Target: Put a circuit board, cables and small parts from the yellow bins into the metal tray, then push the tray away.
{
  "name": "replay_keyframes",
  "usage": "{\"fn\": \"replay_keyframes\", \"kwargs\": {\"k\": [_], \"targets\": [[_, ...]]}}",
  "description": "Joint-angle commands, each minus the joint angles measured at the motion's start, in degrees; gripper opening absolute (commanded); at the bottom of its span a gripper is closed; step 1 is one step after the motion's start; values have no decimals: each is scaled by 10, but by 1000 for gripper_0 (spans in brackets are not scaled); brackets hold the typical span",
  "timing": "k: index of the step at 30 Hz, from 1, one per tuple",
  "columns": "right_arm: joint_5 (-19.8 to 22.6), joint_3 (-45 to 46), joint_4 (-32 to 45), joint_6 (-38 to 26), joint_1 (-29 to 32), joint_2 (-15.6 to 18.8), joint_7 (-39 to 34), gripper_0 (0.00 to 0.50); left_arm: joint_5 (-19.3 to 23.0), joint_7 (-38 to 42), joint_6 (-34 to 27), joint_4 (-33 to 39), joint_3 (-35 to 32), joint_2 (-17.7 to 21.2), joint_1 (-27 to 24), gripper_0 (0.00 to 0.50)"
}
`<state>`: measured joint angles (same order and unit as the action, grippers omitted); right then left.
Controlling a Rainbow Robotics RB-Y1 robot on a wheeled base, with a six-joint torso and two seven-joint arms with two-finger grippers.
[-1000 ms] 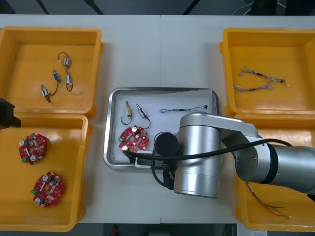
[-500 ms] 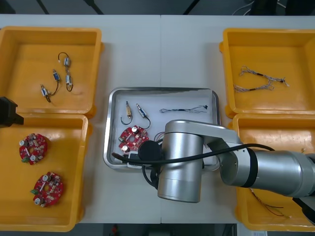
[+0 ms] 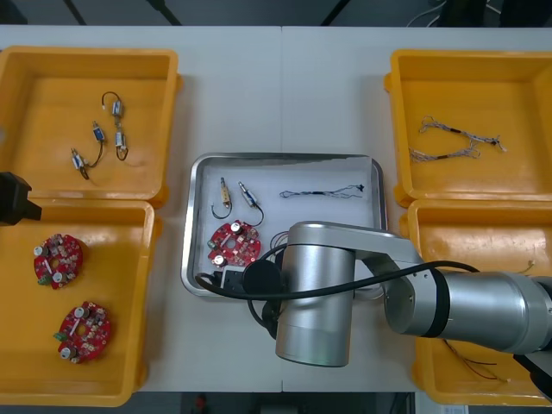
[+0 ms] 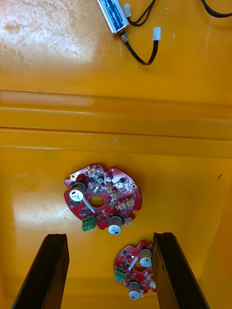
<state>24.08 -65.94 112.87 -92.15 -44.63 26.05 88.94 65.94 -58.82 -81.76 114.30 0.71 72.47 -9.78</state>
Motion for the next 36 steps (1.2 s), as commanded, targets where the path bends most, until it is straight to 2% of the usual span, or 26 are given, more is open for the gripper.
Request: {"fn": "replay_keyframes", "kwargs": {"k": [1,9,14,16,17,20,22,25,36], "targets": [[-6,-8,7,4,14,-14,-13,500,-6,-20,4,13,0,30,10,500],[-7,-8,6,7,17,-14,-13,485,-6,-20,4,13,0,30,10,500],[-8,-8,6,18,21,-12,-14,444,-6,-20,4,13,0,30,10,500],[-8,-8,6,18,23,-12,-12,367,-6,-20,4,13,0,30,10,500],[-10,-9,6,18,24,-12,-12,280,-6,-20,4,13,0,30,10,500],[-10,-9,6,18,26,-12,-12,236,-6,-20,4,13,0,30,10,500],[-10,-10,6,18,26,-12,-15,65,-6,-20,4,13,0,30,10,500],[-16,-16,7,17,26,-10,-15,8,-6,-20,4,13,0,30,10,500],[-45,-21,7,29,-2,15,-5,0,-6,-20,4,13,0,30,10,500]]}}
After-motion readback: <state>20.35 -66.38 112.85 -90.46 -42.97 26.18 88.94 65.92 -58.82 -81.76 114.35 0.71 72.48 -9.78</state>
